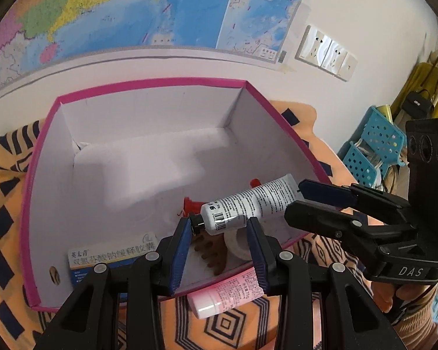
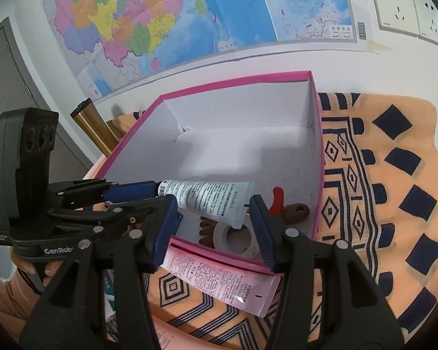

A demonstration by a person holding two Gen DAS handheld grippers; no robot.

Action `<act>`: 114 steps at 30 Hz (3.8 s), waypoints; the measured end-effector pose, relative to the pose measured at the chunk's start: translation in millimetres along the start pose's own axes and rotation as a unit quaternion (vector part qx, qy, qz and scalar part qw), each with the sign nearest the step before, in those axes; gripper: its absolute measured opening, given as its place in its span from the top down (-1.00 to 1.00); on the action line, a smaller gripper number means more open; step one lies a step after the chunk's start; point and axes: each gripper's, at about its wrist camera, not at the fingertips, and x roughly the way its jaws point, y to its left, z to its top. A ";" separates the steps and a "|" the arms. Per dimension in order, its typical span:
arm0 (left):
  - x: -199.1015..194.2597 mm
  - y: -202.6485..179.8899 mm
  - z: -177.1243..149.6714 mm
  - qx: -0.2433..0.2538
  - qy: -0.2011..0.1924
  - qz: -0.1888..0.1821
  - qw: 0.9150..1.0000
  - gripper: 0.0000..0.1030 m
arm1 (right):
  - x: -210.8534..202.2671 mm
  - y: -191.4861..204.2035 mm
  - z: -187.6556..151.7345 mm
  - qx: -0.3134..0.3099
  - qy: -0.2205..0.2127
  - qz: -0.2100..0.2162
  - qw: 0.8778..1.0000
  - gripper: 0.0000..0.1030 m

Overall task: Organize rigid objects
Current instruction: 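Carry the white tube into the pink box and open the right gripper, then move the right gripper to the blue-and-white medicine box on the cloth, then grasp the blue-and-white medicine box with the right gripper and lift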

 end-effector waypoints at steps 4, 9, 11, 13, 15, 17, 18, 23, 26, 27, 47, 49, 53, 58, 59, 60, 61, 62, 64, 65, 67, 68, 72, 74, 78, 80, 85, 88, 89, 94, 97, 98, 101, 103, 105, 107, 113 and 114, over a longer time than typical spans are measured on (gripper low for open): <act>1.2 0.3 1.7 0.001 0.006 0.000 1.000 0.25 | 1.1 -0.9 -0.5 0.002 0.003 -0.001 1.000 -0.05; -5.6 -1.0 0.5 0.006 -0.006 0.009 1.000 0.25 | -3.1 -0.1 -0.9 0.004 -0.002 -0.001 1.000 -0.05; -11.6 -1.3 -1.4 0.011 -0.018 0.016 1.000 0.22 | -6.8 0.4 -1.6 0.003 -0.007 0.000 1.000 -0.05; -19.8 -1.6 -4.2 0.015 -0.031 0.022 0.999 0.21 | -12.3 0.7 -3.9 0.003 -0.013 0.000 1.000 -0.05; -31.4 -4.1 -9.5 0.024 -0.049 0.026 0.998 0.20 | -19.0 0.6 -7.8 0.004 -0.019 0.001 1.000 -0.05; -41.2 -5.0 -14.4 0.029 -0.065 0.029 0.997 0.16 | -25.3 0.0 -12.3 0.006 -0.024 0.003 1.000 -0.05; -47.9 -5.6 -18.4 0.033 -0.074 0.028 0.996 0.15 | -30.0 0.3 -15.7 0.006 -0.028 0.006 1.000 -0.05; -70.8 -8.1 -35.9 0.042 -0.108 0.026 0.993 0.03 | -44.1 1.8 -29.2 0.008 -0.035 0.013 0.999 -0.05; -77.2 -7.7 -50.1 0.046 -0.114 0.023 0.992 0.02 | -47.7 1.4 -39.7 0.011 -0.031 0.018 0.999 -0.05; -76.6 -7.0 -54.0 0.047 -0.111 0.021 0.993 0.02 | -47.6 1.0 -42.8 0.012 -0.029 0.017 0.999 -0.05; -23.1 1.3 -98.8 0.018 -0.024 0.016 0.999 0.02 | -5.0 -32.4 -98.6 0.077 0.045 -0.005 0.996 -0.05; -17.2 0.7 -97.3 0.018 -0.017 0.016 1.000 0.04 | -2.4 -34.0 -99.6 0.079 0.046 -0.009 0.996 -0.05; -8.2 1.3 -94.8 0.016 -0.007 0.013 1.000 0.05 | 3.3 -37.0 -99.3 0.085 0.048 -0.010 0.995 -0.05; -2.1 2.2 -92.6 0.013 -0.002 0.015 1.000 0.05 | 9.2 -37.0 -98.5 0.084 0.051 -0.009 0.995 -0.05; -1.4 2.6 -91.7 0.013 -0.002 0.015 1.000 0.05 | 9.6 -36.8 -98.2 0.084 0.051 -0.010 0.995 -0.06; -1.2 2.7 -91.4 0.013 -0.001 0.014 1.000 0.05 | 10.0 -36.8 -98.3 0.084 0.052 -0.010 0.995 -0.05; -1.7 2.9 -91.0 0.013 -0.002 0.016 1.000 0.05 | 10.6 -36.5 -98.0 0.084 0.052 -0.010 0.995 -0.05; -2.7 3.4 -90.7 0.015 -0.003 0.017 1.000 0.05 | 10.5 -36.3 -97.8 0.085 0.051 -0.010 0.995 -0.05; -6.1 5.2 -91.0 0.012 -0.003 0.015 1.000 0.05 | 9.6 -35.4 -98.0 0.085 0.050 -0.010 0.995 -0.05; -9.0 6.6 -92.0 0.011 -0.005 0.015 1.000 0.05 | 8.7 -34.4 -98.4 0.086 0.050 -0.009 0.995 -0.06; -18.1 11.6 -96.1 0.008 -0.009 0.018 1.000 0.05 | 5.0 -29.4 -98.4 0.085 0.048 0.001 0.995 -0.05; -23.1 14.1 -98.1 0.006 -0.013 0.020 1.000 0.05 | 0.7 -23.8 -98.6 0.081 0.045 0.010 0.996 -0.05; -47.6 28.2 -108.1 0.001 -0.027 0.035 0.999 0.05 | -16.0 12.8 -100.4 0.033 0.038 0.059 0.997 -0.05; -58.6 37.3 -113.7 -0.005 -0.032 0.049 0.998 0.05 | -20.3 35.1 -105.6 0.004 0.045 0.093 0.995 -0.06; -73.2 57.1 -127.6 -0.024 -0.031 0.070 0.997 0.05 | -17.1 77.8 -121.7 -0.040 0.074 0.162 0.983 -0.05; -77.4 66.7 -135.5 -0.034 -0.025 0.075 0.996 0.05 | -9.6 97.1 -132.7 -0.059 0.097 0.186 0.976 -0.05; -85.8 85.9 -153.9 -0.061 -0.014 0.060 0.996 0.05 | 12.6 121.3 -155.9 -0.065 0.145 0.211 0.965 -0.05; -89.4 90.0 -162.9 -0.065 -0.010 0.052 0.996 0.05 | 25.0 122.3 -160.4 -0.053 0.161 0.204 0.964 -0.05; -90.9 92.0 -165.8 -0.065 -0.008 0.050 0.997 0.05 | 28.2 122.8 -162.0 -0.051 0.164 0.195 0.966 -0.05; -88.6 99.6 -176.0 -0.075 0.006 0.023 0.997 0.05 | 43.7 124.3 -158.5 -0.031 0.171 0.172 0.970 -0.05; -87.6 104.3 -180.0 -0.082 0.010 0.019 0.996 0.05 | 50.2 128.1 -152.0 -0.025 0.161 0.164 0.973 -0.05; -88.3 104.9 -180.7 -0.081 0.010 0.021 0.996 0.06 | 51.6 131.1 -150.2 -0.028 0.158 0.160 0.974 -0.05; -91.1 109.7 -182.8 -0.090 0.009 0.017 0.996 0.06 | 55.0 136.1 -146.2 -0.042 0.147 0.145 0.978 -0.05; -92.8 112.2 -184.3 -0.097 0.008 0.013 0.995 0.06 | 58.7 137.1 -144.2 -0.045 0.142 0.138 0.979 -0.05; -94.0 112.6 -185.5 -0.099 0.007 0.013 0.995 0.06 | 61.6 137.0 -142.0 -0.042 0.138 0.134 0.980 -0.05; -94.8 112.1 -185.8 -0.099 0.007 0.015 0.995 0.06 | 64.6 136.6 -139.9 -0.042 0.133 0.129 0.982 -0.05; -97.7 109.9 -187.0 -0.105 0.003 0.027 0.994 0.06 | 79.9 137.9 -131.7 -0.051 0.132 0.103 0.984 -0.06; -99.2 110.3 -186.9 -0.107 0.000 0.026 0.994 0.06 | 81.6 138.6 -129.4 -0.054 0.133 0.103 0.984 -0.06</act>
